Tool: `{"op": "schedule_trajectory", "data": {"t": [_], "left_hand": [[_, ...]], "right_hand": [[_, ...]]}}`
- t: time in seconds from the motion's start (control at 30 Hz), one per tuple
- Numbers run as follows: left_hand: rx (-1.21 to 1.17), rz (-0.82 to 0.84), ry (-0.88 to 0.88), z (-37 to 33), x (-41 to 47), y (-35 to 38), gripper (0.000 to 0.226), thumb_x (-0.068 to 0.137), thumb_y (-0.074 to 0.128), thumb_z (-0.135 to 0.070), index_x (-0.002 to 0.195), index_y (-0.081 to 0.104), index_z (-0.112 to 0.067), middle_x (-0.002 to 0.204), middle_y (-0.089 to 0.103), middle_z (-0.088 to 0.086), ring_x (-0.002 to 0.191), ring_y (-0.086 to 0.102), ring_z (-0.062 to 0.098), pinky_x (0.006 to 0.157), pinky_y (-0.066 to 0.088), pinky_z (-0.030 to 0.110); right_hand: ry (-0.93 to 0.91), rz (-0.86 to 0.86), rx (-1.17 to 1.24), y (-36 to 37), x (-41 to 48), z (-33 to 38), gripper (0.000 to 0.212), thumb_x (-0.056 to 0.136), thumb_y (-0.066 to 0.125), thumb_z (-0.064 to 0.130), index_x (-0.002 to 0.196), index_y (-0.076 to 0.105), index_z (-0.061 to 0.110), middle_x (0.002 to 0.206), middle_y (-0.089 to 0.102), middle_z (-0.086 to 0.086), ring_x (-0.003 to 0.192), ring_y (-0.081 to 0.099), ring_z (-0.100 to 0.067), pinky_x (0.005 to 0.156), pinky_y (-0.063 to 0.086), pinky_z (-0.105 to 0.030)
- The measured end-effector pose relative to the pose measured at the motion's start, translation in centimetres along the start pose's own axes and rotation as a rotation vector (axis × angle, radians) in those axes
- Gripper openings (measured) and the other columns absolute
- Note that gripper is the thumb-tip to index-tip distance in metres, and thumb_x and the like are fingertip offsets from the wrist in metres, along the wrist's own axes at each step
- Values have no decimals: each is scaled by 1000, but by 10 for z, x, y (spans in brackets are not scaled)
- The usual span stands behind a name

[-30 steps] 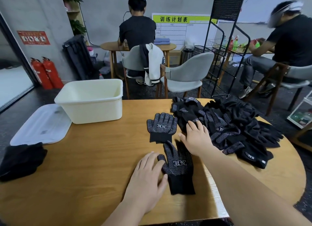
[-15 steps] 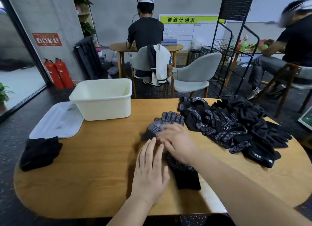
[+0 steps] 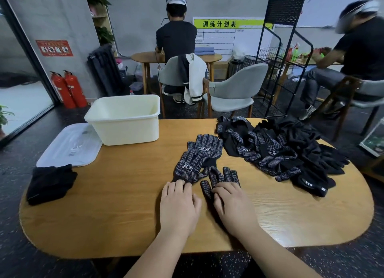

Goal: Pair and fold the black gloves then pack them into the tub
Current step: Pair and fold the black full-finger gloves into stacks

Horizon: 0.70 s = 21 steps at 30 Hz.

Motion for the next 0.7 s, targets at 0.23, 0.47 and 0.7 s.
{"op": "schedule_trajectory", "data": {"t": [0.23,0.47,0.7], "left_hand": [[50,-56,99,7,-18,-13,21,95,49,-32,94,69,-24,93,54,-5,89,50,22,87,44,42],[-13,-75,199,30,-34,-34,15,94,57,-33,86,66,-25,87,53,-9,85,52,18,83,48,38],[-83,241,132,51,-41,-34,52,101,37,-44,147,55,-29,153,43,-14,147,34,9,122,34,35]], "right_hand": [[40,-83,-70,-2,-3,2,33,100,49,37,105,77,21,111,71,7,104,61,-23,86,55,-43],[-44,-14,-76,-10,-10,10,29,97,55,45,108,77,29,115,69,16,107,59,-17,85,53,-35],[-106,139,-83,-19,-21,19,37,93,53,52,123,69,37,127,58,20,116,53,-14,90,47,-33]]}}
Point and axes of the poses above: each hand's wrist, its own x-axis towards the middle knuckle, its own y-axis out of the palm, z = x × y, the point moved 2 cm from there along x, towards the middle knuckle
